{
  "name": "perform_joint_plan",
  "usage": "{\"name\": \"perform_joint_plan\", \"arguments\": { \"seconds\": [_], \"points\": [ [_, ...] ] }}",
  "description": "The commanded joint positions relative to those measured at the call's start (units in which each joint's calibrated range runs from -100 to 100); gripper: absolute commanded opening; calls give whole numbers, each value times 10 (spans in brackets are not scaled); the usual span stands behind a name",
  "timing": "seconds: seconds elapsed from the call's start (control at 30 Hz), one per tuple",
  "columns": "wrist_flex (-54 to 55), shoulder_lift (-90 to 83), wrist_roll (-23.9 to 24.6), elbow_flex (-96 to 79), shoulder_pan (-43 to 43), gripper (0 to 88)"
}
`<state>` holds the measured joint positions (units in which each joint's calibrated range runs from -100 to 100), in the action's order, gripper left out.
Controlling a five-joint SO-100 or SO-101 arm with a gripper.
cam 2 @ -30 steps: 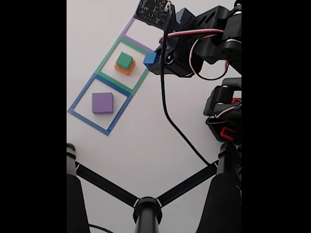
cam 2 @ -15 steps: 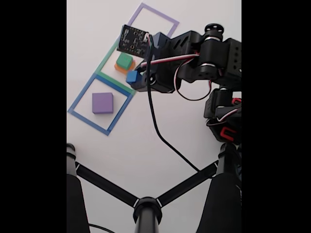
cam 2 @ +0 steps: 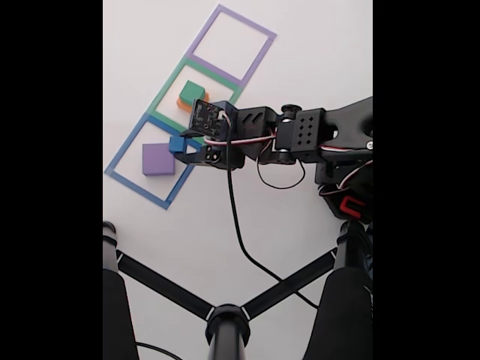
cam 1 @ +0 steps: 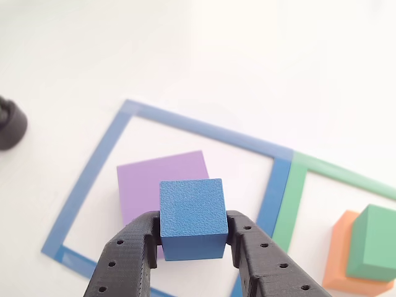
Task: Tower of hanoi
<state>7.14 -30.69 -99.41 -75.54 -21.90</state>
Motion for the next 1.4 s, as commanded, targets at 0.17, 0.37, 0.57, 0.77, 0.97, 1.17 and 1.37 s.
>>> {"name": "perform_joint_plan", "arguments": {
  "seconds": [0.17,0.37,0.57,0.77,0.97,1.17,1.37],
  "points": [
    [234,168,-6,17,-10,49],
    [307,252,-6,49,-23,53],
    [336,304,-6,80,-29,55],
    [364,337,-6,89,-24,56],
    [366,345,-6,93,-13,56],
    [368,354,-6,93,-12,64],
    [375,361,-6,92,-13,102]
  ]
}}
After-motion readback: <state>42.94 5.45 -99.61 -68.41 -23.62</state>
